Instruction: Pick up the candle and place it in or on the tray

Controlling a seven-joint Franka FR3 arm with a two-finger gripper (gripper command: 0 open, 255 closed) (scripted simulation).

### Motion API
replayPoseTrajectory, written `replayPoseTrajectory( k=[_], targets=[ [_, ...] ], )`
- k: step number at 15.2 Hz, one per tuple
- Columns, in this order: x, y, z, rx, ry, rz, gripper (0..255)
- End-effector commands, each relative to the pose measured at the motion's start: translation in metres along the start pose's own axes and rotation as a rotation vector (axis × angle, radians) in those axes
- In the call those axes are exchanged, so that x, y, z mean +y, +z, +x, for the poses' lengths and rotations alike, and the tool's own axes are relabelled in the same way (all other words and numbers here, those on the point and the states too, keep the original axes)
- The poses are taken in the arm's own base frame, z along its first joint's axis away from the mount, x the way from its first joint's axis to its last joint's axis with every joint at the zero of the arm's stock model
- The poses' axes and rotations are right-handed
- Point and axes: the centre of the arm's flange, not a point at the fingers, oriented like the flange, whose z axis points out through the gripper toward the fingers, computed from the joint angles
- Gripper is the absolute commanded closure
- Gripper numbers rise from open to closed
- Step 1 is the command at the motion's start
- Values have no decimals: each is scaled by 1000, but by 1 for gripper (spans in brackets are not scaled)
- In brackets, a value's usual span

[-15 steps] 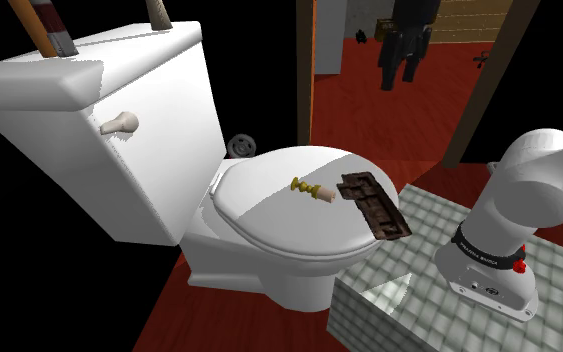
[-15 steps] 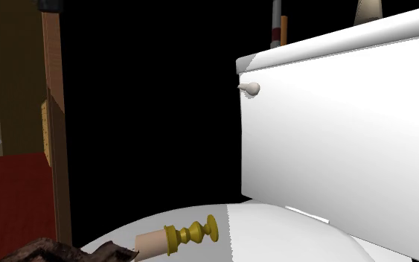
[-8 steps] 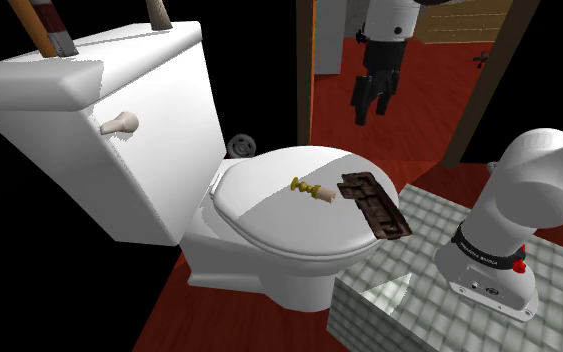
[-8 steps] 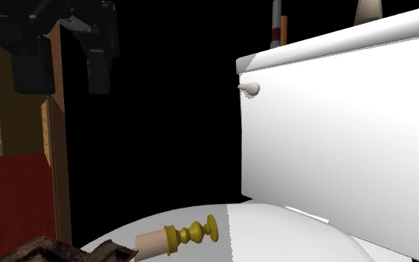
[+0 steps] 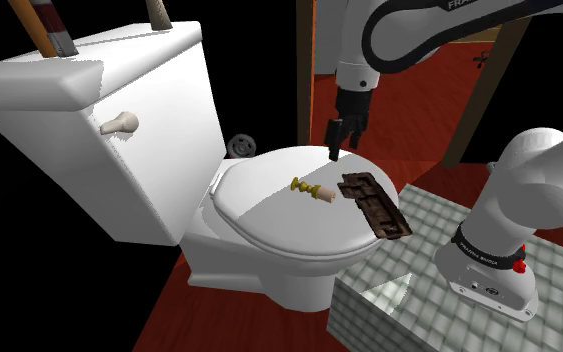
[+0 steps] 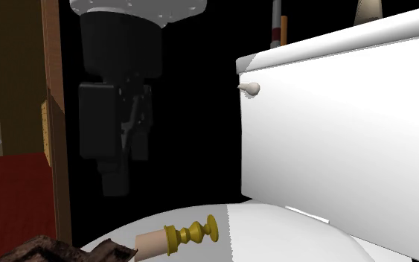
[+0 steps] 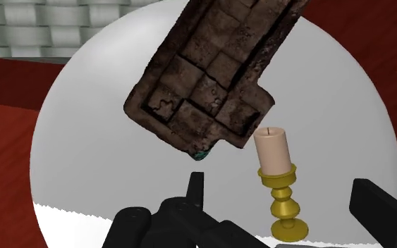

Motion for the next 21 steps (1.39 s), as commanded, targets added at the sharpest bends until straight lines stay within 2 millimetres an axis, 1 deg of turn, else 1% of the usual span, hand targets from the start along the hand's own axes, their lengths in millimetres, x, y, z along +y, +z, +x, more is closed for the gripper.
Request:
replayPoseTrajectory(
  k=[1,6,14,15,21],
  targets=[
    [-8,22,9,4,-8,7,0],
    [-26,80,32,8,-29,26,0],
    [-29,122,35,9,-31,27,0],
    [-29,125,35,9,-31,27,0],
    [-29,125,35,9,-31,27,0]
  ],
)
